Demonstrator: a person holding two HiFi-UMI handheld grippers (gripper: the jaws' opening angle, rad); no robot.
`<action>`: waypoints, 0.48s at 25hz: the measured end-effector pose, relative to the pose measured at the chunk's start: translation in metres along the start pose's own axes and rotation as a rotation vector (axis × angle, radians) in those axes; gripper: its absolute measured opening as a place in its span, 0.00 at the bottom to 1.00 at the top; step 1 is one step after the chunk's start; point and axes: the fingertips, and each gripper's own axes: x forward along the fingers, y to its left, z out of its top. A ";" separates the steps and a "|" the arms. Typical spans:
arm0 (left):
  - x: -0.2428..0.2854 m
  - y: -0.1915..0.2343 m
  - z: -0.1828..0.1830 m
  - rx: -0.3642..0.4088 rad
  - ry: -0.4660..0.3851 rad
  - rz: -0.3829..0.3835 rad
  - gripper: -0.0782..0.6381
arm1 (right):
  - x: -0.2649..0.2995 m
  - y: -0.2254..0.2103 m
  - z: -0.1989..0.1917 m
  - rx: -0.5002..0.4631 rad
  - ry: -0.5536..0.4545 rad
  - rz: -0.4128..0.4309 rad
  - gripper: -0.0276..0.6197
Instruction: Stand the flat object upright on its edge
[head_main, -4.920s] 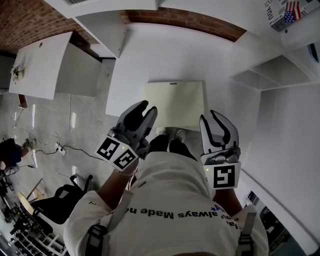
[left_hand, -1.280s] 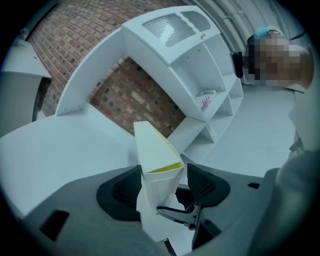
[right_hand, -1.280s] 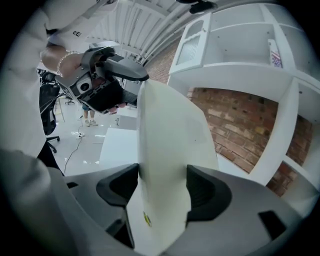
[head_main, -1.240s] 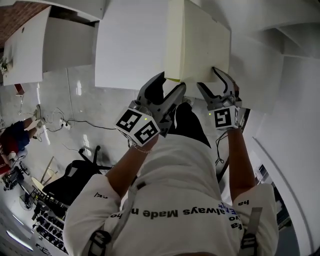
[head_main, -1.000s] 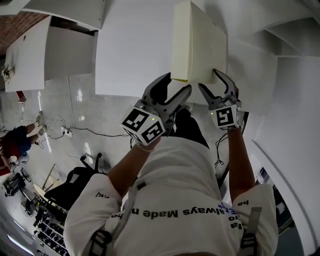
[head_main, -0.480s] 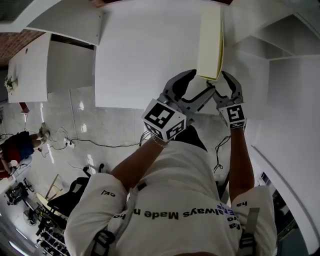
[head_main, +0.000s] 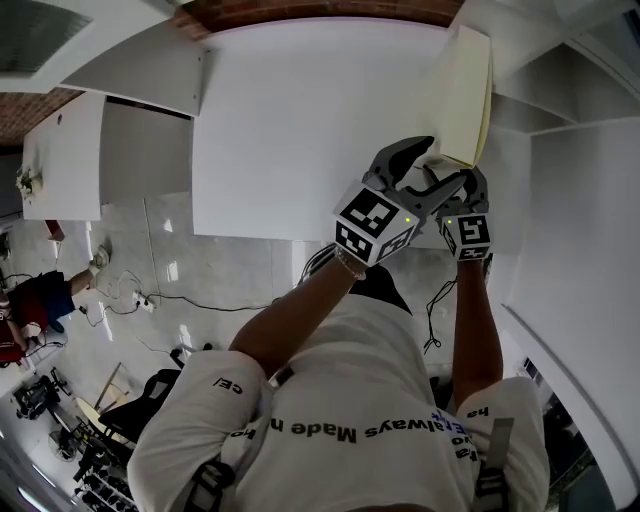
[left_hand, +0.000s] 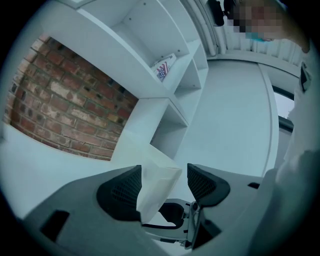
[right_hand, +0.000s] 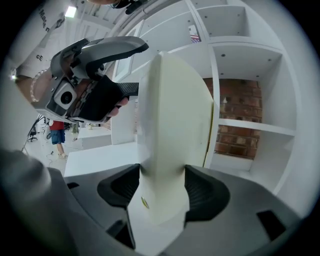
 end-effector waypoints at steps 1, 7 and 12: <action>0.005 0.002 0.001 0.004 0.004 -0.005 0.51 | 0.002 -0.003 0.001 0.003 0.001 -0.009 0.48; 0.033 0.017 0.010 0.025 0.026 -0.026 0.51 | 0.017 -0.031 0.004 0.030 0.008 -0.080 0.45; 0.063 0.031 0.018 0.044 0.040 -0.043 0.51 | 0.032 -0.061 0.004 0.062 0.012 -0.154 0.42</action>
